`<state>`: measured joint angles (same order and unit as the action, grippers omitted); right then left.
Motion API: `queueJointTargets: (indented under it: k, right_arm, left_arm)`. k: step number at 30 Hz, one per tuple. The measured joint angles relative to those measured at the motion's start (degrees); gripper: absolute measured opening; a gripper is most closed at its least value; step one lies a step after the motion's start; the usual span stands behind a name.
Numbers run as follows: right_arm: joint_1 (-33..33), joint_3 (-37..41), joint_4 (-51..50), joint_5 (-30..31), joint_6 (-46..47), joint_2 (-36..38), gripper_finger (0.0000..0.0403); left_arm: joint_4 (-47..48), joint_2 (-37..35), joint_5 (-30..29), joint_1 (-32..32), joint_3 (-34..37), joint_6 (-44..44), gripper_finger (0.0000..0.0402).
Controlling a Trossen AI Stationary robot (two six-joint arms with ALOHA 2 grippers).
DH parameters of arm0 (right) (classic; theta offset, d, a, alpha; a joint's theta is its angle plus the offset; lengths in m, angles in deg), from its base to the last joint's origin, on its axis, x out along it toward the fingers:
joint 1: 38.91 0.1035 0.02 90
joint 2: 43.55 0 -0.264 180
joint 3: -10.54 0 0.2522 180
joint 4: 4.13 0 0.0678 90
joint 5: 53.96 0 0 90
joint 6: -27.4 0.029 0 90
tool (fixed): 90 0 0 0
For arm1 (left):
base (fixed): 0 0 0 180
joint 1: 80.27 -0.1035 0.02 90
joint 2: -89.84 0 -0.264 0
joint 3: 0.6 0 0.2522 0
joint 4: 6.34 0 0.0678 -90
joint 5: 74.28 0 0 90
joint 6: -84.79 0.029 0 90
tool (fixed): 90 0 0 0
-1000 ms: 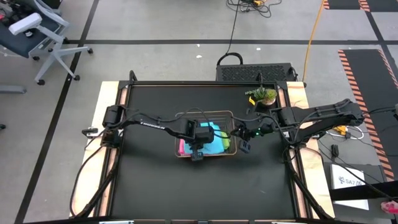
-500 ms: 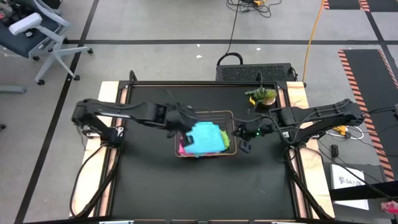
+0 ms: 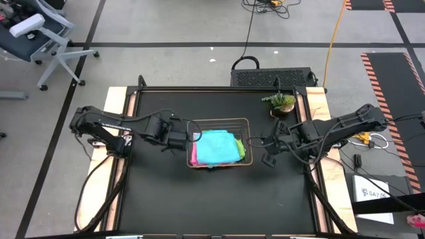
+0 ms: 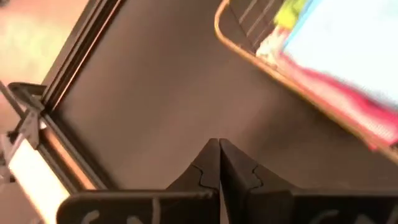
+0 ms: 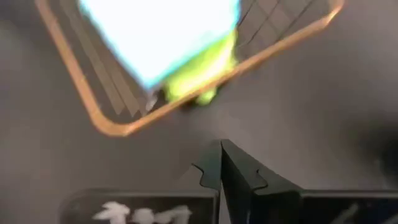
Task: Fold microfiber towels
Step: Return to Home Position
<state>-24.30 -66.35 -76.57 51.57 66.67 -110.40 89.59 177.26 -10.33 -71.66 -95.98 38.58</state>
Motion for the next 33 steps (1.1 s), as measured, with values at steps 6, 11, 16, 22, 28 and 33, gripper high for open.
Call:
queueJointTargets:
  k: [6, 11, 16, 22, 28, 33]
  right_arm:
    - [-0.03, 0.02, 7.44, 7.57, -11.61, 2.78, 0.0000]
    - [-1.53, 0.02, 8.62, 7.20, -16.10, 11.34, 0.0000]
    - [-2.01, 3.50, 16.57, 7.18, -20.01, 23.44, 0.0000]
    - [-2.79, 19.75, 40.83, 5.24, -25.57, 36.80, 0.0000]
    - [-5.26, 33.91, 56.09, 3.65, -25.01, 42.59, 0.0000]
    - [-10.24, 36.30, 57.57, 2.97, -24.88, 44.02, 0.0000]
  left_arm:
    - [-10.52, -1.92, -5.78, 1.58, 3.47, 6.83, 0.0002]
    - [-12.08, -11.38, -9.86, 1.34, 7.49, 8.08, 0.0002]
    - [-18.55, -27.12, -10.75, 2.12, 17.55, 6.99, 0.0001]
    - [-45.37, -44.26, -8.97, 3.89, 35.95, 16.40, 0.0001]
    - [-61.79, -51.06, -7.06, 3.43, 49.54, 19.58, 0.0001]
    - [-62.91, -51.91, -4.53, 0.91, 53.45, 18.03, 0.0001]
